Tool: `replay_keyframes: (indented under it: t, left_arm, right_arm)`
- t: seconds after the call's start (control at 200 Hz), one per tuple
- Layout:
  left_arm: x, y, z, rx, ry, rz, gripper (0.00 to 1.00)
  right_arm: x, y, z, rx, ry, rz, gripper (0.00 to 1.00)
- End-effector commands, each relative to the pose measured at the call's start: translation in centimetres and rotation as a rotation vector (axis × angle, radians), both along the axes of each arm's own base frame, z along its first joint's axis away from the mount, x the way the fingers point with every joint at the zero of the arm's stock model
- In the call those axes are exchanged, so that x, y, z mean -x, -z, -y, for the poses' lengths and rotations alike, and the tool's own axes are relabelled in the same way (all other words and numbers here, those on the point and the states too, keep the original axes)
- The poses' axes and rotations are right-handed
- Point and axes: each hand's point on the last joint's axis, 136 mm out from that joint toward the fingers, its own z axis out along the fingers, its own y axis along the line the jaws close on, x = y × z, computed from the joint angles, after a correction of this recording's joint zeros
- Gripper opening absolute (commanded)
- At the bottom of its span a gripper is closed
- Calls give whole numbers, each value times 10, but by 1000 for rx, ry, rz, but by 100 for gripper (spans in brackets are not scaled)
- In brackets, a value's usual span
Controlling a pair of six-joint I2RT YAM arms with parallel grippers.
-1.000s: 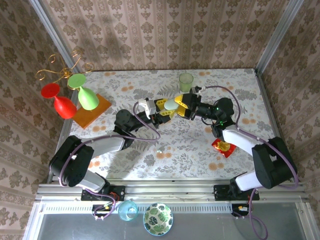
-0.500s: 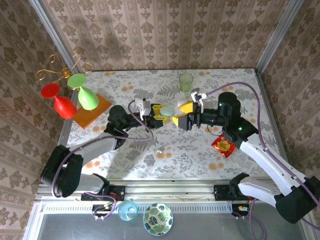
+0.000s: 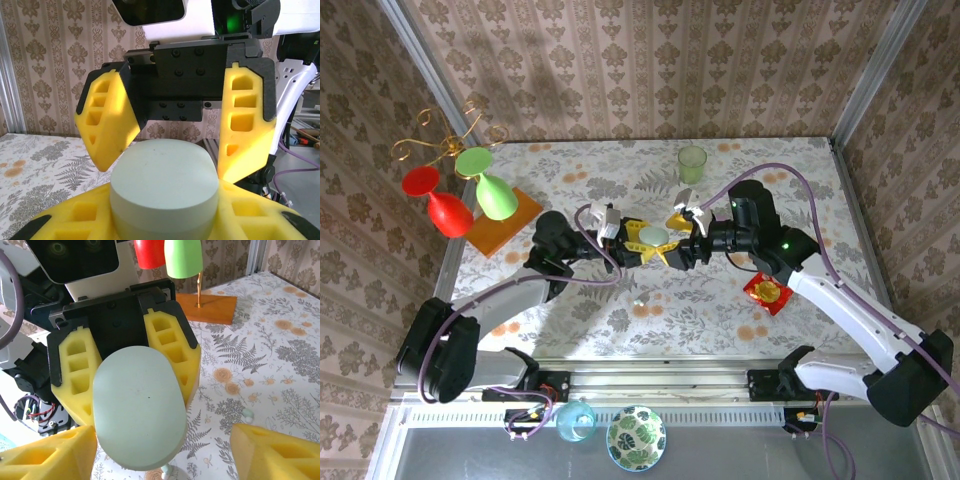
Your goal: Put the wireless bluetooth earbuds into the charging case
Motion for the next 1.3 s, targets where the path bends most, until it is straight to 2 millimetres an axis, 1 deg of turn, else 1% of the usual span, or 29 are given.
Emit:
replay_keyframes:
  t: [0.0,0.165,0.29,0.415,0.525,0.655,0.72,0.91,0.945,1.095,1.125,1.295]
  left_arm:
    - [20,-13,-7,30,66,49,21]
    - [22,-8,-8,12,69,52,21]
    - [23,-8,-9,11,75,56,21]
    - [23,-7,-9,10,74,58,21]
    - [23,-7,-8,10,73,60,21]
    - [23,-5,-8,8,74,60,21]
    - [23,-6,-8,11,76,63,21]
    - [22,-8,-7,15,77,58,21]
    - [23,-8,-7,16,80,57,21]
    - [23,-10,-6,20,90,54,21]
    - [23,-10,-5,21,91,54,21]
    - [23,-12,-4,26,93,55,21]
  right_arm:
    - [-7,-14,0,-8,36,24,66]
    - [-9,-21,4,-33,50,13,64]
    - [-17,-24,10,-49,99,-1,60]
    - [-23,-27,11,-66,116,-15,57]
    - [-23,-28,9,-78,109,-19,56]
    - [-27,-28,12,-74,136,-6,56]
    - [-29,-26,14,-66,148,-2,53]
    - [-15,-22,5,-54,49,20,49]
    - [-14,-21,4,-50,37,27,47]
    - [-12,-20,-1,-40,14,42,26]
    - [-12,-20,-2,-41,10,46,24]
    - [-10,-18,-6,-35,-12,58,21]
